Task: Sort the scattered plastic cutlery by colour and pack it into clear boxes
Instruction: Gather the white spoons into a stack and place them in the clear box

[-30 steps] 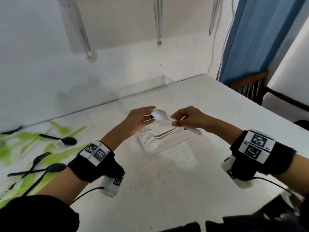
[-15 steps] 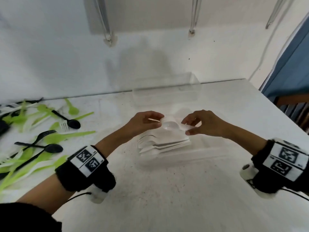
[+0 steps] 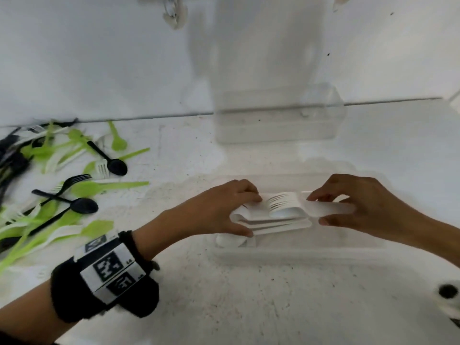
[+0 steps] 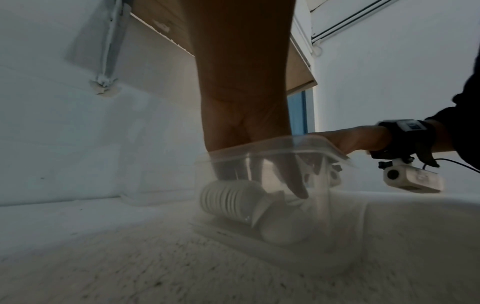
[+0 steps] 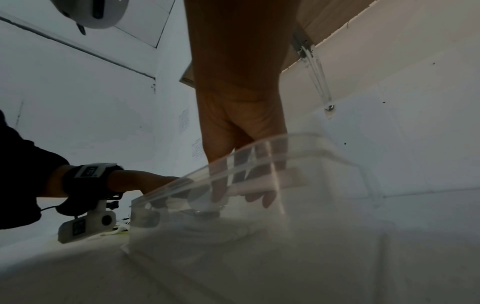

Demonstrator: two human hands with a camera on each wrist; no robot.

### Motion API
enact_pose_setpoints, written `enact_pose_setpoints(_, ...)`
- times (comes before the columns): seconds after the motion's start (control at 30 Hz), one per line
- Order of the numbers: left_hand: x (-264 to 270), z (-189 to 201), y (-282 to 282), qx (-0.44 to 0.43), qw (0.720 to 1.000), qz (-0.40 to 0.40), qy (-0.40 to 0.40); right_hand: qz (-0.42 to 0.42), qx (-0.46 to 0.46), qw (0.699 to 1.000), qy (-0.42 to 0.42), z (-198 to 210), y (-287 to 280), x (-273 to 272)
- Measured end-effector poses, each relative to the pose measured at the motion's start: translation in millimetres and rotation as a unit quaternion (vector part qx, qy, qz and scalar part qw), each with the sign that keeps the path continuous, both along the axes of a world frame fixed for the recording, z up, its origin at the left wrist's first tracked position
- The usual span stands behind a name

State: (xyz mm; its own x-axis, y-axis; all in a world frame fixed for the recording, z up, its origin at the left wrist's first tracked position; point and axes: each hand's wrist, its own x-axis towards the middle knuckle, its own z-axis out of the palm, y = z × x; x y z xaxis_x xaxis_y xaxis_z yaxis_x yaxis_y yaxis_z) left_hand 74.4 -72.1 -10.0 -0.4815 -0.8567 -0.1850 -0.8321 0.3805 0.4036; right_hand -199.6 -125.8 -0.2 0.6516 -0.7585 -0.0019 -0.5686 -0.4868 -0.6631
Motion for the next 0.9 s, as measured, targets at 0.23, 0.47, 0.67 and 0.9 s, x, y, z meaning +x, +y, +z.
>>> enact_pose_setpoints(0.23, -8, -2, 1, -0.044, 0.998, -0.002, -0.047, 0.024, -0.011, 0.999, 0.029, -9, 3, 6)
enact_pose_setpoints(0.47, -9, 1, 2, -0.045, 0.997, -0.017, -0.059, 0.030, -0.007, 0.999, 0.033, -9, 10, 11)
enact_pose_setpoints(0.67, -4, -1, -1, -0.032, 0.997, -0.039, -0.054, 0.027, -0.005, 0.999, 0.039, -8, 14, 16)
enact_pose_setpoints(0.9, 8, 6, -13, 0.017, 0.998, -0.062, -0.021, 0.050, -0.031, 0.997, 0.043, -1, 16, 21)
